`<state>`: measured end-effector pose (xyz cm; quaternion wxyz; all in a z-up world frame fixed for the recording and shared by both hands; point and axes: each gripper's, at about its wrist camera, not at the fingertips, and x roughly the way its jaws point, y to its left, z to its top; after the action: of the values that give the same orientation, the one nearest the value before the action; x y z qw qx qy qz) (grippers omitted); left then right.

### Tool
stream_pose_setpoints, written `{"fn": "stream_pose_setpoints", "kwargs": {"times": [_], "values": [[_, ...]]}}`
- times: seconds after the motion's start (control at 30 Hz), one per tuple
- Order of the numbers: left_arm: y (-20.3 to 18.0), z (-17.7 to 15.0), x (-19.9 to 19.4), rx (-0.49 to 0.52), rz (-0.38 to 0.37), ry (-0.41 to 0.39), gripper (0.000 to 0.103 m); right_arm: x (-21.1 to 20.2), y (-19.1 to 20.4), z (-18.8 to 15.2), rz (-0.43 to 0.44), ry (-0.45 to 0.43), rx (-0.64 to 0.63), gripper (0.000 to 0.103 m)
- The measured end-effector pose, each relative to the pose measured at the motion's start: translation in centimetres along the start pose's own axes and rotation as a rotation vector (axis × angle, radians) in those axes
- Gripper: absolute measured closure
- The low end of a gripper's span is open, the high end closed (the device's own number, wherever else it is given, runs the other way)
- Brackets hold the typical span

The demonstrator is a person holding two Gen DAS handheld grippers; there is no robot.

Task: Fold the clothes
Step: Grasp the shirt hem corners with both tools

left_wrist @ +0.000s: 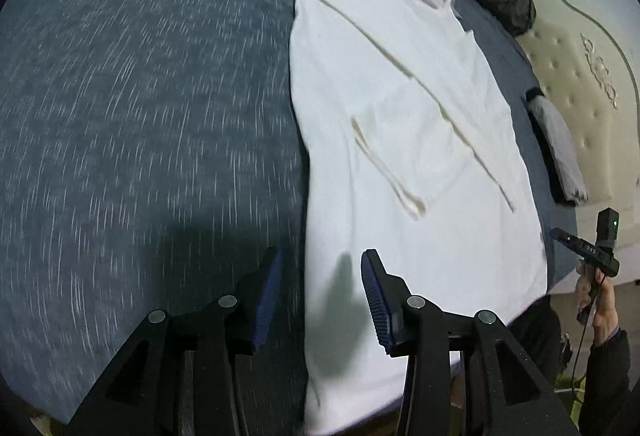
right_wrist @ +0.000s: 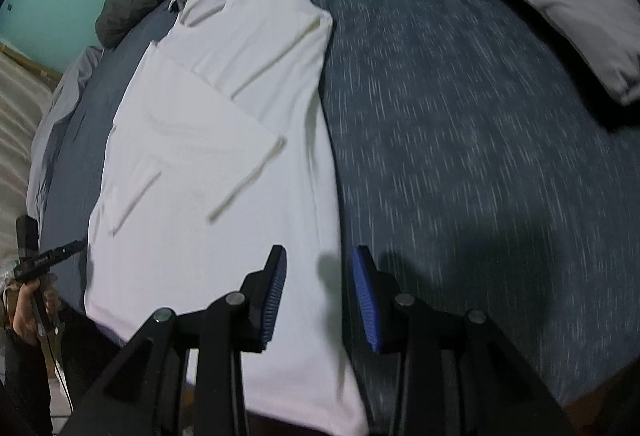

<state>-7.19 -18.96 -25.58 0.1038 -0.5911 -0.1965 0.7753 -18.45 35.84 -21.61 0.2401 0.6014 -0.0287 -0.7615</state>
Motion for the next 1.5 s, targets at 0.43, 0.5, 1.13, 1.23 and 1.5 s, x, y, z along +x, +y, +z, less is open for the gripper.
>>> {"fn": "stream_pose_setpoints", "kwargs": {"times": [0.43,0.5,1.13,1.23,1.5], "values": [[0.1,-4.7,-0.2,0.014,0.024,0.041,0.058,-0.9,-0.7,-5.8,0.006,0.068,-0.014,0.068],[0.2,-5.0,-0.1,0.016,0.023,0.046,0.058,-0.9,-0.7,-6.2,0.013,0.074,-0.02,0.068],[-1.5,-7.5,2.4,0.075,0.027,0.075,0.074,-0.1,-0.8,-9.0,-0.018,0.093,-0.071,0.098],[-2.7,-7.6,2.9,0.105,0.027,0.07,0.098,-1.2,-0.8,-9.1,0.011,0.059,-0.062,0.1],[-3.6,-8.0,0.2,0.129,-0.003,-0.004,0.101,-5.2,-2.7,-8.8,0.137,-0.036,0.037,0.101]]}}
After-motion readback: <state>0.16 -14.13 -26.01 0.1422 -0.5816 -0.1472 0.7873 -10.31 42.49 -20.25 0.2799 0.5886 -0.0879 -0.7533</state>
